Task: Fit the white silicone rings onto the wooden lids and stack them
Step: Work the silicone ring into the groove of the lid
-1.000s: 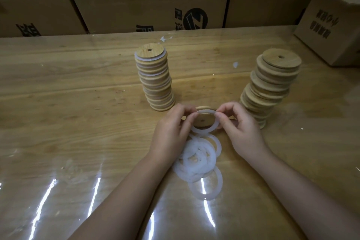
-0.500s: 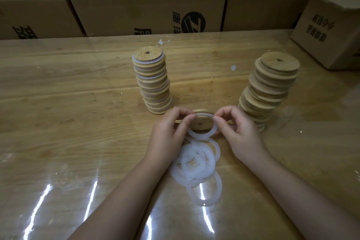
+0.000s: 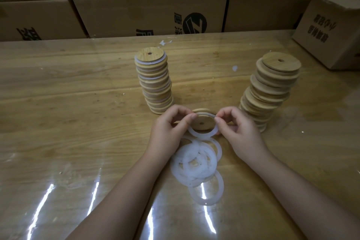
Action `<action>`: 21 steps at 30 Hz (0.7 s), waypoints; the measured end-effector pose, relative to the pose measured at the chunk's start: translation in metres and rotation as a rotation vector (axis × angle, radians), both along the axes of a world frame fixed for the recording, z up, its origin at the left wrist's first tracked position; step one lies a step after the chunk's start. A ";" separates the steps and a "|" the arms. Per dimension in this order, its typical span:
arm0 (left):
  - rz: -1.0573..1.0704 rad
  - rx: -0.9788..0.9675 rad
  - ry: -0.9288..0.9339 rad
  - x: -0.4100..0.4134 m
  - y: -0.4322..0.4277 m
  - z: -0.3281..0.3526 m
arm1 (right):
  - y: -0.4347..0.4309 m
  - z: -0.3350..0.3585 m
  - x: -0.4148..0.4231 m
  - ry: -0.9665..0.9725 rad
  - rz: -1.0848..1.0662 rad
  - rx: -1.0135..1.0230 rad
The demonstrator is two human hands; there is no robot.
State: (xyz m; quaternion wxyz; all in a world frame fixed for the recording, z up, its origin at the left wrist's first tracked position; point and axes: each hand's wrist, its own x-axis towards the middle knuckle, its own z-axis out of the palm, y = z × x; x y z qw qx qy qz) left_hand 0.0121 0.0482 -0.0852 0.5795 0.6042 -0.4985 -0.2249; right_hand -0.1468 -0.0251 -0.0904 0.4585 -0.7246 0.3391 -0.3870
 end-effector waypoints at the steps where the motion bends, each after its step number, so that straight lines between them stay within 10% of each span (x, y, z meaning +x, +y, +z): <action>1: 0.000 0.001 0.010 0.000 0.000 0.000 | 0.000 0.000 0.000 0.002 0.002 0.005; 21: 0.044 0.050 0.072 0.000 -0.001 0.003 | -0.002 -0.001 0.000 0.069 -0.026 0.041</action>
